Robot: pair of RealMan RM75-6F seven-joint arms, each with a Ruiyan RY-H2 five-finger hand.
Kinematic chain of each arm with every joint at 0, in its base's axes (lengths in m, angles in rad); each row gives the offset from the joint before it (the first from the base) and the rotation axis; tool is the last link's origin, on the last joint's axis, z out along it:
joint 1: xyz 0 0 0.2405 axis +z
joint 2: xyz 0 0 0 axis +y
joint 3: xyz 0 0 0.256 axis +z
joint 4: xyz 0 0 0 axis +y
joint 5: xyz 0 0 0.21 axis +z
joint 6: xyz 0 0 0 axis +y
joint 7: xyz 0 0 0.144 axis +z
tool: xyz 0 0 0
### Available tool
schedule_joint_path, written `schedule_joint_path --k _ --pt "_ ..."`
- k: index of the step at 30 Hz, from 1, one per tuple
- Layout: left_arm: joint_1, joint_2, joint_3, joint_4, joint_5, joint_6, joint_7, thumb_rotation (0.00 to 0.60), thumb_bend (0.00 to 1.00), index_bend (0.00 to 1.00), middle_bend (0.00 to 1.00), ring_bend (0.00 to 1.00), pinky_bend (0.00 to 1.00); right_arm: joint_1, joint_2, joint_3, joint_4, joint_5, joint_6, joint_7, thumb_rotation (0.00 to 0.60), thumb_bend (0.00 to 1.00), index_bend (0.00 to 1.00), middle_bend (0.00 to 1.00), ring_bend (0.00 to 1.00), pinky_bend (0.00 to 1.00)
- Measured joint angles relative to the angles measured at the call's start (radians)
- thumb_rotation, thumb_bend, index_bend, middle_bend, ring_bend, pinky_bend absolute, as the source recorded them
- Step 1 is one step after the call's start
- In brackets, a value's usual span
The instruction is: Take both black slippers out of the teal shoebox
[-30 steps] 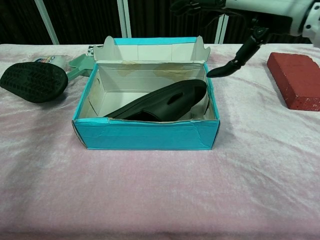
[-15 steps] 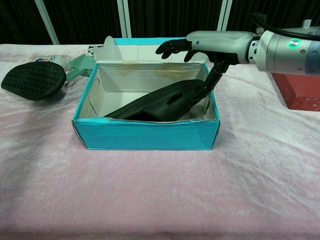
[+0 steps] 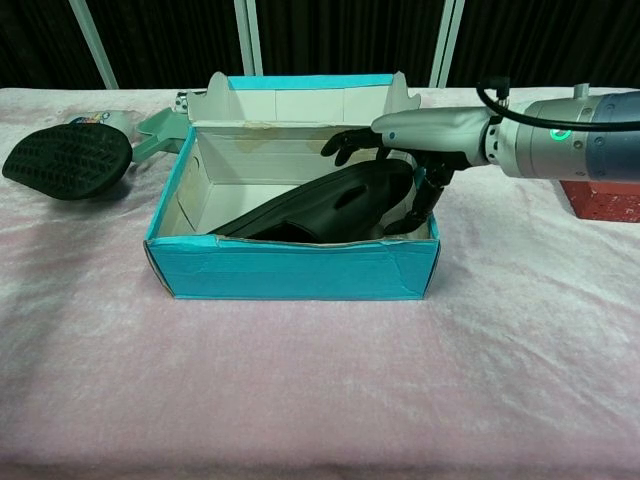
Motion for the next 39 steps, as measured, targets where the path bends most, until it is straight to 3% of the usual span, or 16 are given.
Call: schedule_joint_path --k 3,8,13,27,34,39 --pt "0.004 0.000 -0.004 0.006 -0.001 -0.002 -0.013 0.600 0.00 0.03 0.15 0.01 0.15 0.008 -0.019 -0.009 0.017 0.003 -0.007 -0.011 0.600 0.19 0.16 0.19 0.06 0.19" --pt "0.010 0.000 -0.006 0.015 -0.003 -0.014 -0.031 0.600 0.00 0.04 0.15 0.01 0.15 0.016 -0.060 -0.019 0.053 -0.007 0.002 -0.013 0.600 0.40 0.44 0.36 0.22 0.30" --pt "0.020 0.001 -0.005 0.023 -0.001 -0.015 -0.045 0.600 0.00 0.04 0.15 0.01 0.15 0.005 -0.072 -0.027 0.074 -0.051 0.034 0.037 0.600 0.54 0.56 0.44 0.31 0.38" --pt "0.039 0.012 -0.009 0.015 0.005 -0.012 -0.063 0.600 0.00 0.04 0.15 0.01 0.17 -0.027 -0.003 -0.034 0.041 -0.251 0.198 0.338 0.600 0.57 0.59 0.46 0.33 0.41" --pt "0.044 0.015 -0.013 0.016 -0.006 -0.019 -0.058 0.600 0.00 0.04 0.15 0.01 0.17 -0.056 0.086 -0.022 0.001 -0.299 0.309 0.460 0.600 0.57 0.59 0.46 0.33 0.41" --pt "0.047 0.018 -0.010 0.014 -0.002 -0.019 -0.049 0.600 0.00 0.04 0.15 0.01 0.17 -0.098 0.162 -0.012 -0.019 -0.302 0.382 0.480 0.600 0.57 0.59 0.46 0.34 0.41"
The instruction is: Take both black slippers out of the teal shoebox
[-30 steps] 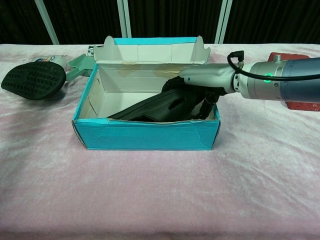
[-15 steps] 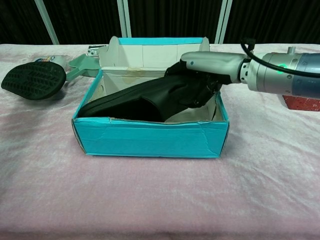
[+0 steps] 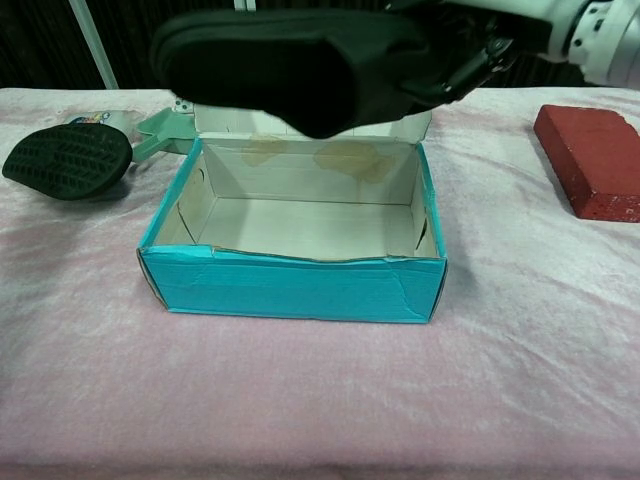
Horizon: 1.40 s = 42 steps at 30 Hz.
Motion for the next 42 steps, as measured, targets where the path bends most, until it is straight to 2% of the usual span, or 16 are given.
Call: schedule_joint_path --k 6,13,20,28,31,33,34,36,38,40,42 --pt "0.012 0.016 -0.003 -0.016 0.011 0.023 0.000 0.600 0.00 0.04 0.15 0.01 0.17 -0.090 0.097 -0.002 -0.007 0.033 0.074 0.013 0.600 0.57 0.59 0.46 0.33 0.40" --pt "0.023 0.040 -0.011 -0.042 0.013 0.040 0.011 0.600 0.00 0.04 0.15 0.01 0.17 -0.210 0.166 -0.057 0.037 0.098 0.100 0.015 0.600 0.57 0.59 0.45 0.33 0.40" --pt "0.028 0.055 -0.006 -0.075 0.029 0.045 0.029 0.600 0.00 0.04 0.14 0.01 0.17 -0.321 0.150 -0.097 0.171 0.177 0.119 0.007 0.600 0.57 0.59 0.44 0.33 0.40" --pt "0.033 0.067 0.001 -0.099 0.047 0.053 0.038 0.600 0.00 0.04 0.13 0.01 0.17 -0.392 0.096 -0.123 0.270 0.186 0.132 -0.001 0.600 0.57 0.59 0.43 0.31 0.38" --pt "0.036 0.069 0.004 -0.102 0.047 0.051 0.038 0.600 0.00 0.04 0.13 0.01 0.17 -0.408 0.081 -0.129 0.285 0.170 0.142 0.014 0.600 0.57 0.58 0.40 0.28 0.34" --pt "0.038 0.069 0.005 -0.103 0.048 0.053 0.037 0.600 0.00 0.04 0.13 0.01 0.17 -0.414 0.076 -0.133 0.288 0.160 0.144 0.016 0.600 0.57 0.54 0.36 0.22 0.29" --pt "0.039 0.069 0.005 -0.103 0.049 0.054 0.036 0.600 0.00 0.04 0.13 0.01 0.17 -0.415 0.074 -0.136 0.288 0.158 0.141 0.012 0.600 0.56 0.47 0.32 0.18 0.26" --pt "0.041 0.069 0.006 -0.103 0.051 0.057 0.033 0.600 0.00 0.04 0.13 0.01 0.17 -0.415 0.073 -0.139 0.288 0.156 0.134 -0.003 0.600 0.47 0.31 0.23 0.09 0.21" --pt "0.044 0.069 0.007 -0.103 0.053 0.060 0.031 0.600 0.00 0.04 0.13 0.01 0.17 -0.414 0.074 -0.143 0.284 0.156 0.120 -0.033 0.600 0.32 0.10 0.10 0.01 0.16" --pt "0.047 0.070 0.009 -0.103 0.055 0.062 0.027 0.600 0.00 0.04 0.13 0.01 0.17 -0.412 0.078 -0.147 0.272 0.159 0.102 -0.076 0.600 0.23 0.02 0.04 0.00 0.15" --pt "0.051 0.070 0.011 -0.102 0.055 0.065 0.025 0.600 0.00 0.04 0.13 0.01 0.17 -0.411 0.084 -0.150 0.254 0.163 0.087 -0.118 0.600 0.20 0.00 0.00 0.00 0.15"
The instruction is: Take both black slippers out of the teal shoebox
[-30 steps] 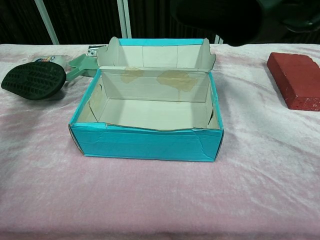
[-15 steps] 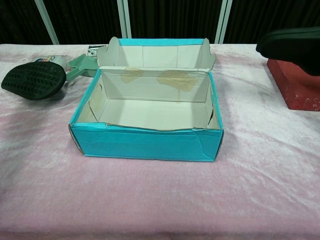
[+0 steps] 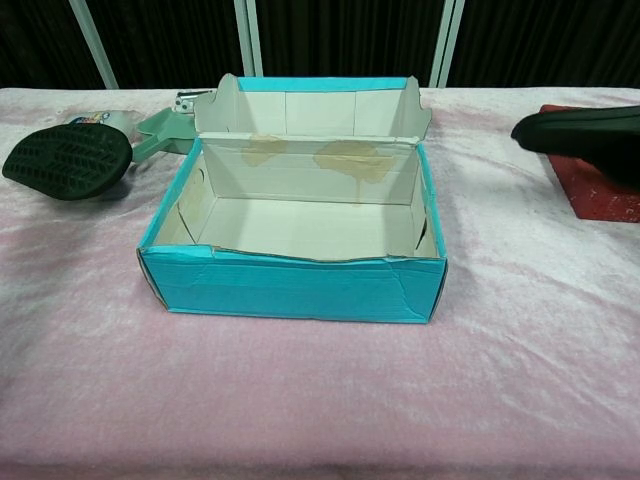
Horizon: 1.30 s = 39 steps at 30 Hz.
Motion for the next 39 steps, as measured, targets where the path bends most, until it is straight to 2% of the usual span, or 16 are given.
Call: schedule_joint_path --k 9,12,15,20,22,25,27,31,39 --pt "0.016 -0.003 0.021 0.020 0.013 0.007 0.001 0.600 0.00 0.04 0.12 0.01 0.16 -0.007 0.071 0.001 -0.200 0.017 -0.012 -0.148 0.600 0.19 0.00 0.00 0.00 0.15" --pt "0.022 -0.012 0.037 0.040 0.023 0.013 0.031 0.600 0.00 0.04 0.12 0.01 0.16 -0.018 0.108 0.000 -0.270 0.007 0.011 -0.189 0.600 0.13 0.00 0.00 0.00 0.15" --pt "0.029 -0.019 0.052 0.057 0.035 0.015 0.035 0.600 0.00 0.03 0.11 0.01 0.15 -0.039 0.147 0.001 -0.336 0.001 0.053 -0.236 0.600 0.01 0.00 0.00 0.00 0.15" --pt "0.034 -0.021 0.057 0.063 0.042 0.013 0.026 0.600 0.00 0.03 0.11 0.01 0.15 -0.076 0.183 0.013 -0.395 0.013 0.119 -0.308 0.600 0.00 0.00 0.00 0.00 0.15" --pt "0.037 -0.021 0.061 0.063 0.047 0.013 0.020 0.600 0.00 0.03 0.11 0.01 0.15 -0.090 0.192 0.021 -0.410 0.018 0.145 -0.312 0.600 0.03 0.00 0.00 0.00 0.15" --pt "0.045 -0.012 0.079 0.056 0.062 0.015 0.036 0.600 0.00 0.04 0.12 0.01 0.15 -0.120 0.195 0.034 -0.424 0.018 0.211 -0.293 0.600 0.20 0.00 0.06 0.00 0.15" --pt "0.053 0.000 0.097 0.040 0.072 0.015 0.056 0.600 0.00 0.04 0.12 0.01 0.15 -0.145 0.192 0.041 -0.426 0.019 0.264 -0.287 0.600 0.26 0.00 0.08 0.00 0.15" --pt "0.082 0.021 0.133 0.004 0.098 0.028 0.073 0.600 0.00 0.05 0.12 0.01 0.14 -0.223 0.172 0.047 -0.430 0.026 0.369 -0.292 0.600 0.27 0.00 0.08 0.00 0.15" --pt "0.162 0.051 0.208 -0.039 0.180 0.106 0.067 0.600 0.00 0.06 0.12 0.01 0.13 -0.314 0.123 0.025 -0.412 0.009 0.447 -0.298 0.600 0.27 0.00 0.08 0.00 0.15"
